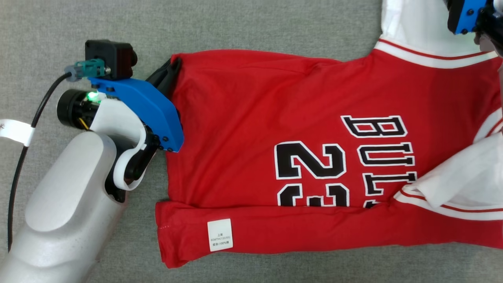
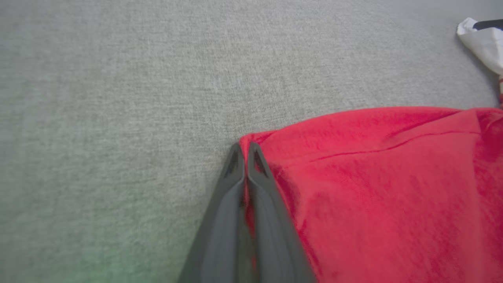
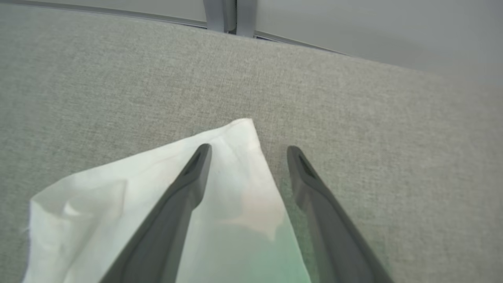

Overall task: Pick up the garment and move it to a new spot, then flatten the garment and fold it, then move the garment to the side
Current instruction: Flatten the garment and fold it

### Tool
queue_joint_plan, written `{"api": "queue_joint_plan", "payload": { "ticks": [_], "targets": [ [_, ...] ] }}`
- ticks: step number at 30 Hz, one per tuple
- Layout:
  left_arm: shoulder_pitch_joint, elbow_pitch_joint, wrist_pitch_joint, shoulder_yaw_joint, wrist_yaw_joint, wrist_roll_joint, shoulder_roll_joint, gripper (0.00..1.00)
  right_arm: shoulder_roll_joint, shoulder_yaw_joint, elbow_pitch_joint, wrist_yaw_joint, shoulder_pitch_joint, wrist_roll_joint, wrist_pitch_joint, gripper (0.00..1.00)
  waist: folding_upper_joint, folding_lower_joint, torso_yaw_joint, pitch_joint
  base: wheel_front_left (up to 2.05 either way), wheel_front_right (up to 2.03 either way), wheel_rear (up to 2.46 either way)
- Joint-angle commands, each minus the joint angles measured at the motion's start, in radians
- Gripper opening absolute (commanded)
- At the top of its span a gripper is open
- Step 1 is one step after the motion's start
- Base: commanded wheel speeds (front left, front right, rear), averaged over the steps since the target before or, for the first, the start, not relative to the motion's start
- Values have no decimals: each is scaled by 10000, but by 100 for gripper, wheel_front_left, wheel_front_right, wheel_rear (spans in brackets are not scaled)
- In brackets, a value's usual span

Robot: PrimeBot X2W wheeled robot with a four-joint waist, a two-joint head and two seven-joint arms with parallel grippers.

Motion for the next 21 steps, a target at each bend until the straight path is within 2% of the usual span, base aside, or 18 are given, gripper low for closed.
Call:
{"api": "queue_joint_plan", "payload": {
  "ticks": [1,4,5,6,11,15,21],
  "targets": [
    [249,290,160,-310,-54,37,-126,0,-105,102,192,6,-41,22,220,100,0,1,188,302,0,0,0],
    [174,260,90,-340,-74,72,-175,0,-83,358,373,8,88,110,560,100,0,1,186,393,0,0,0],
    [148,242,46,-335,-86,66,-199,0,-77,518,400,8,195,159,641,76,0,1,177,417,0,0,0],
    [135,230,-17,-301,-83,57,-204,0,-104,657,332,8,229,228,581,0,0,1,156,434,0,0,0],
    [39,365,-500,28,148,141,-105,0,-422,829,-265,5,269,628,-347,0,0,1,-46,340,0,0,0],
    [91,454,-1379,520,328,76,-106,0,-605,871,-497,6,390,706,-1161,0,0,1,-219,120,0,0,0],
    [367,716,-2467,1068,208,-264,-288,0,-858,524,-630,5,843,1078,-1986,0,0,1,-393,-382,0,0,0]
  ]
}}
